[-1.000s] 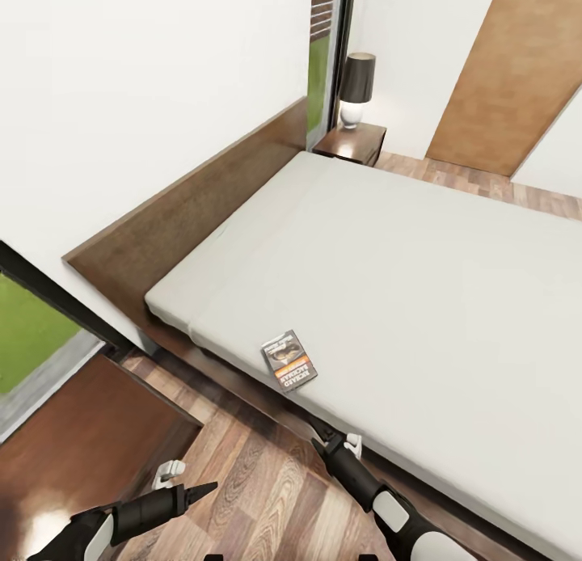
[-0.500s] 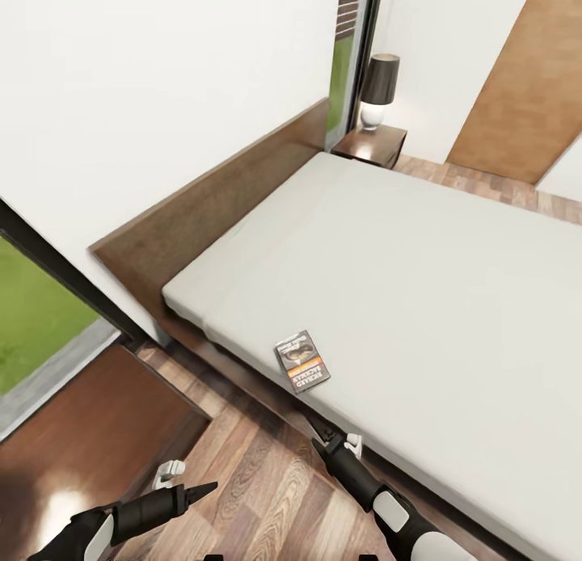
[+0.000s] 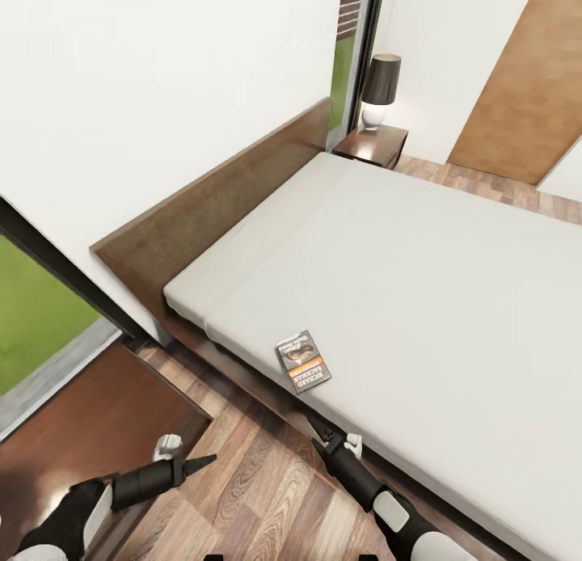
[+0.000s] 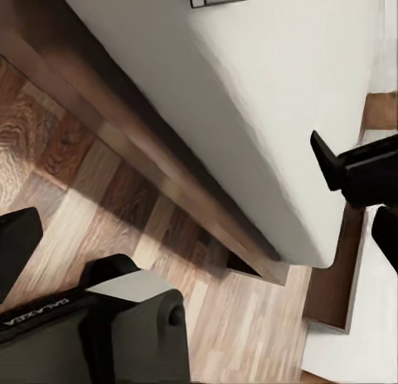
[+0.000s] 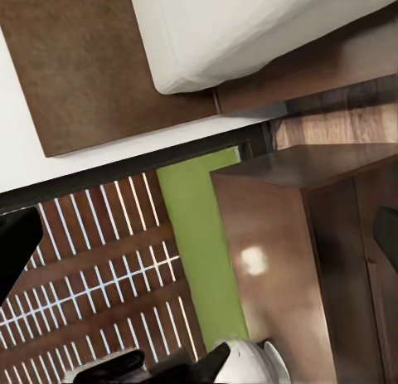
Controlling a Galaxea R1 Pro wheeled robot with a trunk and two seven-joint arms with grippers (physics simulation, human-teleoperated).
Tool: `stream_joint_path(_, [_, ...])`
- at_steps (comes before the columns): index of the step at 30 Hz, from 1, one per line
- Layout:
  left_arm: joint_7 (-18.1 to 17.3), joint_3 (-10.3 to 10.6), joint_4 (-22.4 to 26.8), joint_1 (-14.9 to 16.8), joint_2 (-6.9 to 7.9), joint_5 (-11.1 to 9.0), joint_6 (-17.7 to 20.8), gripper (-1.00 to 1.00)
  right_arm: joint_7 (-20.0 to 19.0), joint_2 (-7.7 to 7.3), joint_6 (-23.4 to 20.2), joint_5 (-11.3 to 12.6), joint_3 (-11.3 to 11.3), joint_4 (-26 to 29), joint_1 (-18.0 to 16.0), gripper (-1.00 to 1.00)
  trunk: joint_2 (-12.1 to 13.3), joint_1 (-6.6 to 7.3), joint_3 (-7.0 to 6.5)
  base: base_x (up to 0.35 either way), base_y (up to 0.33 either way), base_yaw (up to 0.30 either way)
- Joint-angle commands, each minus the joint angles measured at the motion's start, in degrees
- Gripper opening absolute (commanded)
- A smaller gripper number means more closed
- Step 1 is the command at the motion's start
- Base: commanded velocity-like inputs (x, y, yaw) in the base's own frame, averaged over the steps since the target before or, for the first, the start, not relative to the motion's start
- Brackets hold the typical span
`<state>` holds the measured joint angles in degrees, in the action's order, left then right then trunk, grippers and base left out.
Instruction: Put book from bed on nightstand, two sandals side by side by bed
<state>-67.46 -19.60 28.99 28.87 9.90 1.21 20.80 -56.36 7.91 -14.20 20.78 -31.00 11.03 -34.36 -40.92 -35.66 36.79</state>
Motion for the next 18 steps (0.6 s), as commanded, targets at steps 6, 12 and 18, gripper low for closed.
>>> stream_joint_path(6, [-4.1,-0.7,5.4,0.0,0.03,0.1,7.0,1.0,0.0,0.0,-0.6,0.5,0.1,0.0,0.0,1.0,0.0,-0.01,0.05,0.0,0.0,0.0])
stream_joint_path(12, [-4.3,-0.8,5.8,0.0,0.03,0.1,7.6,1.0,0.0,0.0,-0.6,0.5,0.1,0.0,0.0,1.0,0.0,-0.01,0.05,0.0,0.0,0.0])
stream_joint_path(18, [-4.3,-0.7,5.8,0.0,-0.04,0.1,7.7,1.0,0.0,0.0,-0.5,0.5,0.1,0.0,0.0,1.0,0.0,-0.01,0.05,0.0,0.0,0.0])
